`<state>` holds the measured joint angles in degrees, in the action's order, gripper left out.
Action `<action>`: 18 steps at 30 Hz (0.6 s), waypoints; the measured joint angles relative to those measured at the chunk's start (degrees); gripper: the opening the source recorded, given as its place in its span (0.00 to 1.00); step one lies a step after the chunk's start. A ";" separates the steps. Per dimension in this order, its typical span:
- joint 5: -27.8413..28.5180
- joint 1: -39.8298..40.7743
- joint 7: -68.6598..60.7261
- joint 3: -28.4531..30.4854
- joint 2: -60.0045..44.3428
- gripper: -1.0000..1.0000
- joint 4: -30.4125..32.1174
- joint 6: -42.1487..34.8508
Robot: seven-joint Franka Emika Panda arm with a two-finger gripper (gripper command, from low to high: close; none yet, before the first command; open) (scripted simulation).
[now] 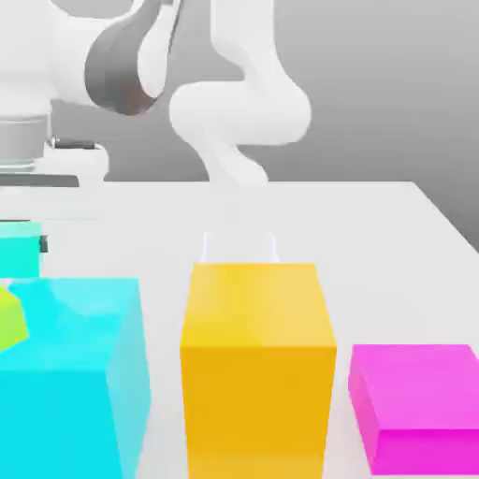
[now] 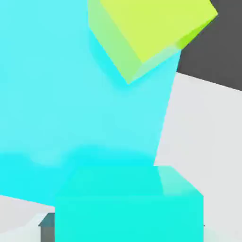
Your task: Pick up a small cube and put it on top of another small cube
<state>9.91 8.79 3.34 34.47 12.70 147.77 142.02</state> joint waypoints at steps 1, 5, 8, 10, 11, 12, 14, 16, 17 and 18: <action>-1.52 0.15 0.21 0.78 -1.65 0.00 0.97 1.60; -6.26 -0.33 2.51 1.64 -8.46 0.00 4.88 8.06; -9.95 -2.19 0.74 1.24 -12.25 0.00 5.24 10.85; -13.45 -2.22 -1.69 0.58 -14.80 0.00 5.10 12.77; -15.39 -1.97 -3.07 0.03 -16.13 0.00 5.02 13.75; -17.45 -1.69 -4.55 -0.58 -17.49 0.00 4.93 14.73; -21.69 -0.64 -7.56 -2.34 -20.27 0.00 4.76 16.73; -25.92 1.16 -10.62 -4.93 -23.06 0.00 4.62 18.77; -27.26 1.71 -11.58 -5.75 -23.95 1.00 4.58 19.43; -27.26 1.71 -11.58 -5.75 -23.95 1.00 4.58 19.43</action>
<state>-17.35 10.50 -8.23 28.73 -11.25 152.34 161.44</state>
